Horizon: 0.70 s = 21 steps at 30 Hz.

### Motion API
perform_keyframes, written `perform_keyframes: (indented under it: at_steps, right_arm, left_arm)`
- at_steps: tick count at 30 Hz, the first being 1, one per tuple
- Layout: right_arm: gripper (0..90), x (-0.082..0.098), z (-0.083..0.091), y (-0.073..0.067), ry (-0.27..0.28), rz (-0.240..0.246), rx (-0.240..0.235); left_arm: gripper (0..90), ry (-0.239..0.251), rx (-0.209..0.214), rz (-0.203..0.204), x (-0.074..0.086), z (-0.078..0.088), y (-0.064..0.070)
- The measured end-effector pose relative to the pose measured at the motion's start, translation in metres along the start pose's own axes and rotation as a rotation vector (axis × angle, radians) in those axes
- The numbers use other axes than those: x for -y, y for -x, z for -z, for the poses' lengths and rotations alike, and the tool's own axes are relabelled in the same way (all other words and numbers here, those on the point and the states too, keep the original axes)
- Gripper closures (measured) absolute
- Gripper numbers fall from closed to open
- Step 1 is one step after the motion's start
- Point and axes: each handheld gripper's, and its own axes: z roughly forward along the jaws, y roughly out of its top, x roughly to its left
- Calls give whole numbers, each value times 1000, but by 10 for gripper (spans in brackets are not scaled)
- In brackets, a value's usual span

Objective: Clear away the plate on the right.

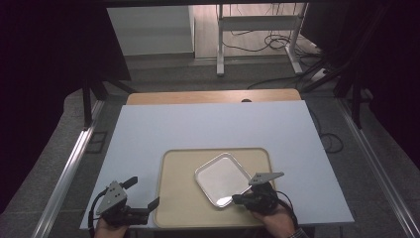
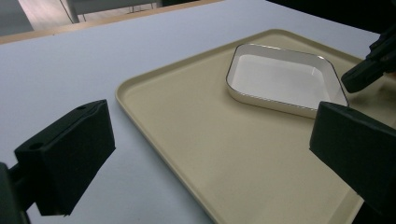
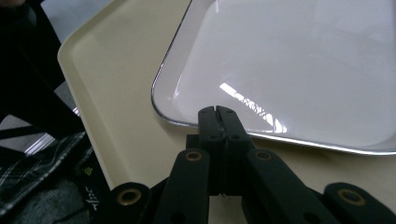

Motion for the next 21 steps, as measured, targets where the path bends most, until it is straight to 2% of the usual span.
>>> perform_keyframes:
  at_steps: [3, 12, 15, 21]
  right_arm:
    - [900, 1, -5, -1, -14, 5, -13]
    - [900, -7, -22, -6, -5, 24, -23]
    - [900, -13, -29, -7, 3, 42, -14]
    - [900, -19, -40, -6, 19, 42, -2]
  left_arm:
    - [0, 0, 1, 0, 0, 0, 0]
    - [0, -1, 0, -2, 0, -1, 0]
    - [0, 0, 1, 0, 0, 0, 0]
    - [0, 0, 2, -2, 0, 0, 0]
